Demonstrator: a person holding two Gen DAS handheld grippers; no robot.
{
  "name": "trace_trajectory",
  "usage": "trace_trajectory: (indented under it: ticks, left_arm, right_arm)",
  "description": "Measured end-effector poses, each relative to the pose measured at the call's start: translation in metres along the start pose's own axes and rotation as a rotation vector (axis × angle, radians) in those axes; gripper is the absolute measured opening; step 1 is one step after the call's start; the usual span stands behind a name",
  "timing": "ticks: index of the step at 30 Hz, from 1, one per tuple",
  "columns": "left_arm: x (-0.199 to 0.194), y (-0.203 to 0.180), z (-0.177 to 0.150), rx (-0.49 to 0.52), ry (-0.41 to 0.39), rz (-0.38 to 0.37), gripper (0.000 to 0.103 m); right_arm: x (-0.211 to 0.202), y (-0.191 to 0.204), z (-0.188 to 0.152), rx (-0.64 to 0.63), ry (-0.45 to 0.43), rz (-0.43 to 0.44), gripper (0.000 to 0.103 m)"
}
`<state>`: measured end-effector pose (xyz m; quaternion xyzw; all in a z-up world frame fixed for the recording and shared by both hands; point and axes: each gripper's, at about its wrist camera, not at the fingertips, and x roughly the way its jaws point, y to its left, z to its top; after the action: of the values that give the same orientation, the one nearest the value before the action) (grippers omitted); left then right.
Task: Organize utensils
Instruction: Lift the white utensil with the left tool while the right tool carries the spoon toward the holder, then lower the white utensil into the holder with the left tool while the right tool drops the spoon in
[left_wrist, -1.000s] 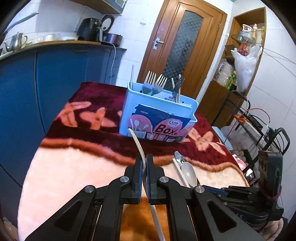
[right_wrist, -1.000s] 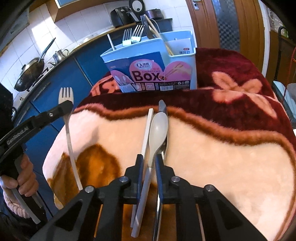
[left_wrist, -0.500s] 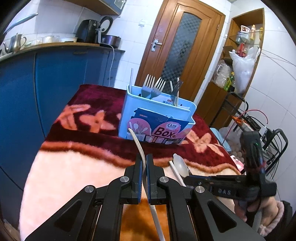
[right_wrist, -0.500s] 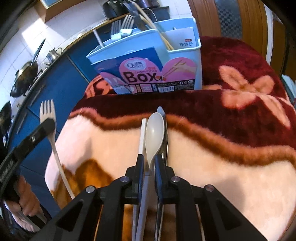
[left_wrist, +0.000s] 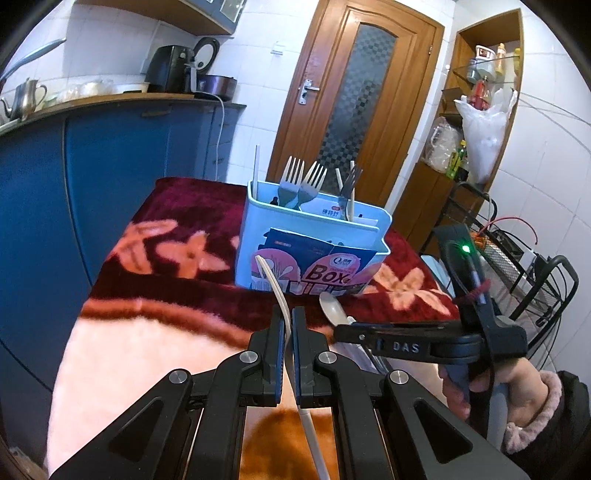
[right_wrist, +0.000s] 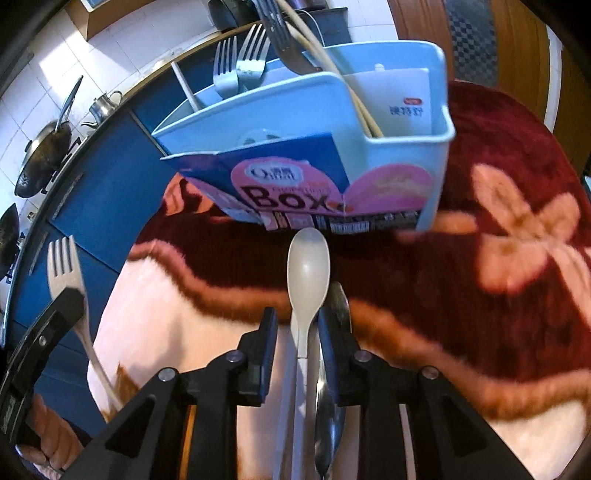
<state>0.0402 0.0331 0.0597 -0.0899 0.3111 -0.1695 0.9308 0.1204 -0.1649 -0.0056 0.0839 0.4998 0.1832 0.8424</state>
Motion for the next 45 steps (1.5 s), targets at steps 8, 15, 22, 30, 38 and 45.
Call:
trace_trajectory:
  ticks: [8, 15, 22, 30, 38, 45]
  left_arm:
    - [0.006, 0.004, 0.006, -0.006, 0.001, 0.023, 0.004]
    - [0.007, 0.005, 0.014, 0.004, -0.018, 0.023, 0.004]
    - [0.005, 0.002, 0.027, 0.014, -0.057, 0.034, 0.004]
    - [0.000, -0.004, 0.053, 0.040, -0.134, 0.049, 0.004]
    - [0.001, -0.016, 0.090, 0.089, -0.199, 0.079, 0.004]
    - [0.004, -0.026, 0.119, 0.107, -0.251, 0.093, 0.004]
  right_arm:
    - [0.018, 0.005, 0.016, -0.021, 0.019, -0.052, 0.031]
    - [0.011, 0.003, 0.015, -0.022, -0.011, -0.047, 0.027]
    - [-0.032, 0.000, -0.001, -0.018, -0.152, 0.043, 0.026]
    - [-0.082, -0.002, -0.014, -0.034, -0.337, 0.084, 0.026]
    - [-0.109, 0.000, -0.011, -0.053, -0.441, 0.052, 0.005]
    - [-0.127, -0.002, 0.002, -0.067, -0.490, 0.020, 0.005]
